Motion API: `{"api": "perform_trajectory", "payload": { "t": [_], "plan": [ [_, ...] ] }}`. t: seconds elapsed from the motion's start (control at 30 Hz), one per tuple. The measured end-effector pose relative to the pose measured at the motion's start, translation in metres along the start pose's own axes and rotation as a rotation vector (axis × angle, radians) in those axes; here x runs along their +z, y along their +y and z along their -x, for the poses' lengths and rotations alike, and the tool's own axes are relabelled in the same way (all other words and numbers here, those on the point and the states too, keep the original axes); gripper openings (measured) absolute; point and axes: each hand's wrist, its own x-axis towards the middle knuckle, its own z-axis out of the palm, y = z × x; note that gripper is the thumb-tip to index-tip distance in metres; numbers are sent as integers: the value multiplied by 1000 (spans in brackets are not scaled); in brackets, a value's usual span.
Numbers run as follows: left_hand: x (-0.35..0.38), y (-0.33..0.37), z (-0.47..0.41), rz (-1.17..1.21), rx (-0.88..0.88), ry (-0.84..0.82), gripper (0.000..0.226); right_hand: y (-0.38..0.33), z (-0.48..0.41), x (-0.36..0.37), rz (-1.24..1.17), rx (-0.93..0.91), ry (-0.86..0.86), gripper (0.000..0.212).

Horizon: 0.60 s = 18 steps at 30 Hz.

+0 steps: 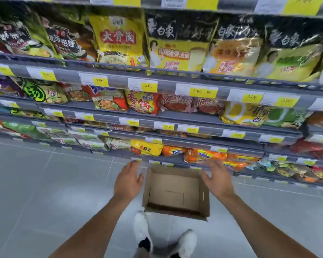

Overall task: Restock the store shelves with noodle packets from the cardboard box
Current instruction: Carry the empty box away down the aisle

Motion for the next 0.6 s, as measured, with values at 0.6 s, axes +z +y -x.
{"api": "perform_trajectory", "payload": {
  "t": [0.6],
  "plan": [
    [290,-139,-41,-17,-509,-486,66,251,-29,266,-50,702,-398,63]
  ]
}}
